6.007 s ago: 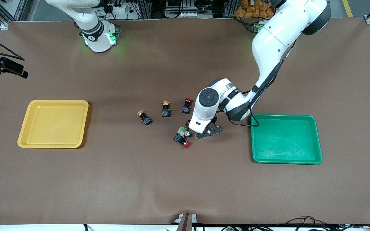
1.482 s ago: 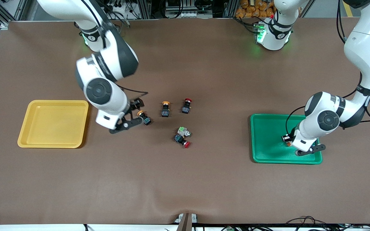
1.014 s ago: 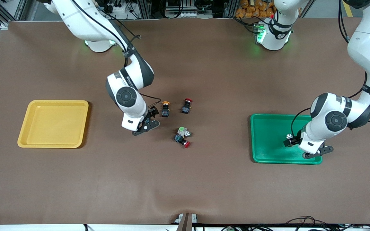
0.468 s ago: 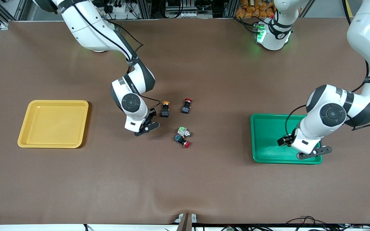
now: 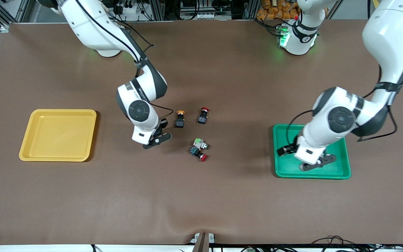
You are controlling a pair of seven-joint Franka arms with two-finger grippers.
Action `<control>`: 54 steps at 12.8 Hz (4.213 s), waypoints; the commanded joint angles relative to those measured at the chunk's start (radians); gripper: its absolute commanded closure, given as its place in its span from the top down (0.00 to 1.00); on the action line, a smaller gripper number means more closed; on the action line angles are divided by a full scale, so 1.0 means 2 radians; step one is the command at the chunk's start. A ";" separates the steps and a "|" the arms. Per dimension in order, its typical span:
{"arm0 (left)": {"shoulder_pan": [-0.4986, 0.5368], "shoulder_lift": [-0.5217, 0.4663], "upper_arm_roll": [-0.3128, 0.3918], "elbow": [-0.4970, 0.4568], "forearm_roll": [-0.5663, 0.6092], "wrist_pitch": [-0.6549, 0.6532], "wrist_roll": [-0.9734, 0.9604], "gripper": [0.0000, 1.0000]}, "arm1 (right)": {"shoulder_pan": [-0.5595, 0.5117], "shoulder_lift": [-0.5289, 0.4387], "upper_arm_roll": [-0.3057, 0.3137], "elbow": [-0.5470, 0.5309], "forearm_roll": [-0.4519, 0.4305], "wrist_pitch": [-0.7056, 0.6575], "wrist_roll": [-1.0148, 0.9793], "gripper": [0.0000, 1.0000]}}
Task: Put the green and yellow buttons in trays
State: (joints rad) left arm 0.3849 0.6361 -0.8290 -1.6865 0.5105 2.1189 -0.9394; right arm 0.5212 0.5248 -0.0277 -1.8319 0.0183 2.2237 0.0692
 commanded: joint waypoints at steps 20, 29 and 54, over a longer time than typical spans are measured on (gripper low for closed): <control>-0.345 0.121 0.141 0.112 0.068 0.147 0.075 1.00 | -0.256 -0.101 -0.003 0.077 0.003 -0.229 -0.286 1.00; -0.372 0.156 0.168 0.128 0.068 0.221 0.113 1.00 | -0.212 -0.061 -0.004 0.146 0.071 -0.231 -0.173 1.00; -0.375 0.137 0.195 0.123 0.062 0.240 0.135 0.21 | -0.009 -0.064 -0.002 0.009 0.085 -0.063 0.210 1.00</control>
State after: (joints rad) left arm -0.3961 0.9460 -0.4301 -1.4358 0.6222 2.6109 -0.6674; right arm 0.4952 0.4100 -0.0264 -1.7925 0.1766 2.0833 0.4707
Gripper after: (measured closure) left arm 0.344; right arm 0.000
